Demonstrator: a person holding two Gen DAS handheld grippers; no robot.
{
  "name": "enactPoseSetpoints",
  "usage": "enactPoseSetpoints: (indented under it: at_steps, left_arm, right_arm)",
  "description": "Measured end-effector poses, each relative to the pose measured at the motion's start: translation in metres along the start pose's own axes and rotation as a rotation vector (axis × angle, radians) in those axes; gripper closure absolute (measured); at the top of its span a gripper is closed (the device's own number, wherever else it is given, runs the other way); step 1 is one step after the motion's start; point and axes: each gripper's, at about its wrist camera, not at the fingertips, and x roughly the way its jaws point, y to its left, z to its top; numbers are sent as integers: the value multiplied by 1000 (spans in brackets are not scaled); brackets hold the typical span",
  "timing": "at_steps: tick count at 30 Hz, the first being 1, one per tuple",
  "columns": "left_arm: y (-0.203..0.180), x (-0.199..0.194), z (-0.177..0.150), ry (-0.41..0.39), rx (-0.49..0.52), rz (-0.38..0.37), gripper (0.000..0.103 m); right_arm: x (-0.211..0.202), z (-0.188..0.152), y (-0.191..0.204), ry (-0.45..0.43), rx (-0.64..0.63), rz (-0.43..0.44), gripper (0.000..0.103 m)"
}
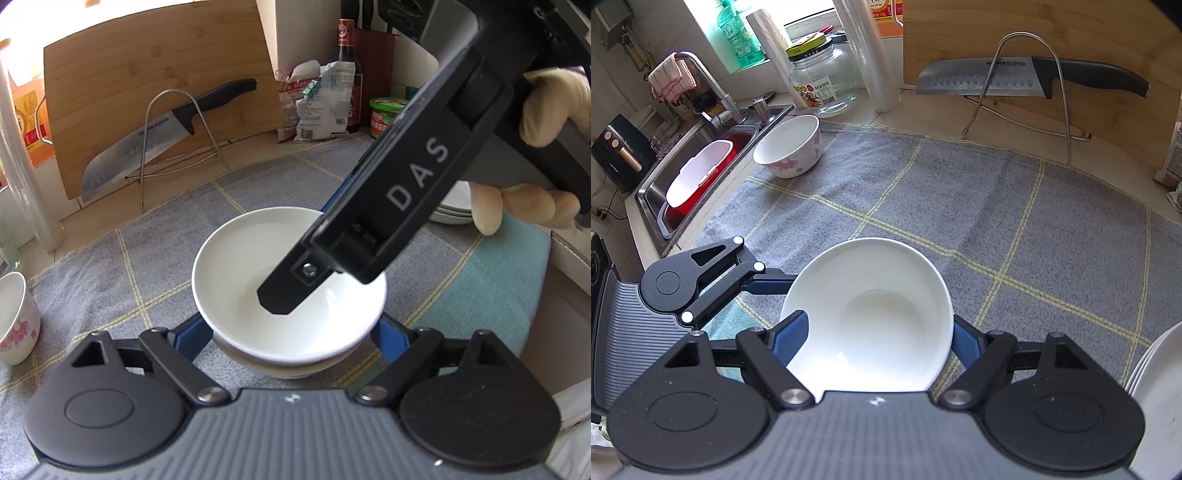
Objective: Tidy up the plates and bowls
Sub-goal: 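Lower the second bowl into the placed bowl with the right tool, then open the right tool and withdraw it from the bowl stack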
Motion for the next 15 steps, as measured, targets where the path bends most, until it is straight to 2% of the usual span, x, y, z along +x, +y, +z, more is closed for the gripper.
enactPoseSetpoints:
  at_steps: [10, 15]
  left_arm:
    - [0, 1, 0, 0, 2, 1, 8]
    - [1, -7, 0, -17, 19, 5, 4]
  right_arm:
    - [0, -1, -3, -2, 7, -5, 16]
    - [-5, 1, -2, -23, -2, -6, 5]
